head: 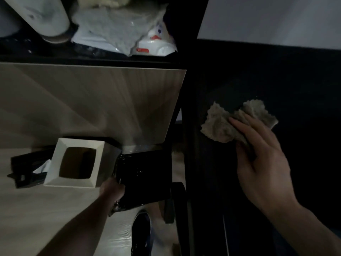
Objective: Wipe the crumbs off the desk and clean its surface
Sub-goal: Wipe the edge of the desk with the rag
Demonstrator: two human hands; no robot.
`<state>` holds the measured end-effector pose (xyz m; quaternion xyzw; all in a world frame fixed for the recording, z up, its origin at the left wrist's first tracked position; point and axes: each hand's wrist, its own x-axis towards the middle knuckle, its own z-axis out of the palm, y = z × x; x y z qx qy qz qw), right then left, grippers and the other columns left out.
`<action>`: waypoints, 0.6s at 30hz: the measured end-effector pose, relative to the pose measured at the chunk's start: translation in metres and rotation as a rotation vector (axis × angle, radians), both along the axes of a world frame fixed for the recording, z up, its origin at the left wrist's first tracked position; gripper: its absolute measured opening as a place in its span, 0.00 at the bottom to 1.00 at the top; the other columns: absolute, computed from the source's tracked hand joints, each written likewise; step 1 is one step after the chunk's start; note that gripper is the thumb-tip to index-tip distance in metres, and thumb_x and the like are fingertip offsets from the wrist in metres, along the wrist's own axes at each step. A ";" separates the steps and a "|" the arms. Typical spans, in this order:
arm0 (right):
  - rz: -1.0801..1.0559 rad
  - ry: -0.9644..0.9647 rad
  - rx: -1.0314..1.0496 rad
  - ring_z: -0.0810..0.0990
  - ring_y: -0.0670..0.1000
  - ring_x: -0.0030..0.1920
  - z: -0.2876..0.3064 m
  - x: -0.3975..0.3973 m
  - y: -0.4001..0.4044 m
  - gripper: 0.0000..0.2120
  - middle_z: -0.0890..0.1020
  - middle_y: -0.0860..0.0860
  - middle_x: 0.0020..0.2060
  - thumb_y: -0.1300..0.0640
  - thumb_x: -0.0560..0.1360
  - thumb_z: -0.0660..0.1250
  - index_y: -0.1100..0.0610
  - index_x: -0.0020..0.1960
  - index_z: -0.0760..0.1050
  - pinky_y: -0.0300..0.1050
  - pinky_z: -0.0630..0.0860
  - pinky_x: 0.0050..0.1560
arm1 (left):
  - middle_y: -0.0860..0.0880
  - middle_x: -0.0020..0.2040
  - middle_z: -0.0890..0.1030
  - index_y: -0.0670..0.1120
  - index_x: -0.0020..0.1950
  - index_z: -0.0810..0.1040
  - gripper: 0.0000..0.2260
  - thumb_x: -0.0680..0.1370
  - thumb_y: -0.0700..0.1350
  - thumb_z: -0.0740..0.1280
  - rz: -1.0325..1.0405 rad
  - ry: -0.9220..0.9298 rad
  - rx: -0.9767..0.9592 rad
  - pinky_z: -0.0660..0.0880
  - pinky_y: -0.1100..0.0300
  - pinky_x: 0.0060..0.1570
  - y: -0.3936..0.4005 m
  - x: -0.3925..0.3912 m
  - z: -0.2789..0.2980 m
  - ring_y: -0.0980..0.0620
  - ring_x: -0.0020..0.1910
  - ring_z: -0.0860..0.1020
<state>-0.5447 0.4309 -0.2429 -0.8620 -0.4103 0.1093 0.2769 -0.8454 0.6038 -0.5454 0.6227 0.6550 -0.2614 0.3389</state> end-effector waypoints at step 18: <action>-0.037 -0.062 0.004 0.65 0.48 0.80 -0.011 -0.005 0.003 0.27 0.72 0.43 0.76 0.63 0.79 0.64 0.46 0.76 0.73 0.59 0.65 0.79 | 0.40 0.62 0.81 0.44 0.72 0.75 0.35 0.69 0.54 0.81 0.263 -0.160 -0.234 0.78 0.53 0.51 0.029 -0.013 -0.076 0.39 0.59 0.81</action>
